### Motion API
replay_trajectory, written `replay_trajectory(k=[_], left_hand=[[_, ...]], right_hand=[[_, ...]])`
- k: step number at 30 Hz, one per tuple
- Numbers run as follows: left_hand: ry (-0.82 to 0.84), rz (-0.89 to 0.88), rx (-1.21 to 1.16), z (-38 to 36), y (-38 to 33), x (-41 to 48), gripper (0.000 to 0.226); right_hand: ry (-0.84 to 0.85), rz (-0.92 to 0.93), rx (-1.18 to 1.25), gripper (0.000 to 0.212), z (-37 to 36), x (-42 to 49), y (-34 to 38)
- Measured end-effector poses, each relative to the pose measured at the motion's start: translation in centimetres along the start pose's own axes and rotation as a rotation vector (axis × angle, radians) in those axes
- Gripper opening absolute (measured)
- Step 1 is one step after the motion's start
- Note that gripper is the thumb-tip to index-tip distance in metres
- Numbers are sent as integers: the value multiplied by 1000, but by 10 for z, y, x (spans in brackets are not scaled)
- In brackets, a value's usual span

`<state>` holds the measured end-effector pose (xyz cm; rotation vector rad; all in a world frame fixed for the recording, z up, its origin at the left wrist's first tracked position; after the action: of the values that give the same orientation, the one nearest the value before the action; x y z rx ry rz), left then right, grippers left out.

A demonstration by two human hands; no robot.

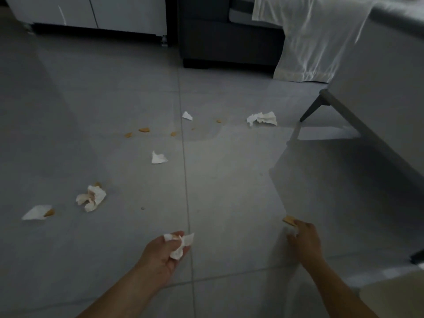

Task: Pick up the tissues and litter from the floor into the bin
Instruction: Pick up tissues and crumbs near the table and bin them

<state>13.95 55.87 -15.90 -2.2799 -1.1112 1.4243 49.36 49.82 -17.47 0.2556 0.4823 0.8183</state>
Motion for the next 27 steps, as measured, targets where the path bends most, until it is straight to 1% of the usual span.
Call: replay_trajectory(k=[2,4,5,7,11,13,17,21,23,25,27], left_hand=[[3,4,35,5,0,3,22],[2,-2,81,13,1,4,22],[-1,-3,101,18,2,4,22],[-5,6,123,28,5,3,21],[-11,21,132,40,11,1,20],[-7,19,132,39,10,1,20],[3,31,162,30,11,0,19],[50,47,201,12,23,-6,19],[75,52,225,4,30,-9,19],[99,60,242,-4,34,-10,18],[120,67,255,-11,38,-11,18]], right_hand=[[-24,18,5,52,1,19,5],[-16,22,-6,60,-3,35,11],[-11,17,-23,60,-6,41,13],[-22,-4,-54,53,-10,49,14],[-49,-47,-81,28,-13,51,16],[-43,-83,-90,21,-11,51,16],[19,-66,-104,15,-11,39,19],[18,-35,-44,11,-15,14,17],[8,-62,21,17,-18,1,13],[44,-102,34,25,-24,-11,8],[103,-107,29,22,-32,-21,9]])
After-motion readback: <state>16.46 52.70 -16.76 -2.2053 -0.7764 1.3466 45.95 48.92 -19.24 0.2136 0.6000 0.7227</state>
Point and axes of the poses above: each hand's wrist, its own x-axis towards the middle knuckle, its own z-axis out of the back of the hand, y = z × x, the point moved 5 cm from there along x, towards the middle knuckle, and after that the axes turned 7 degrees about y, right-handed, at the moved point
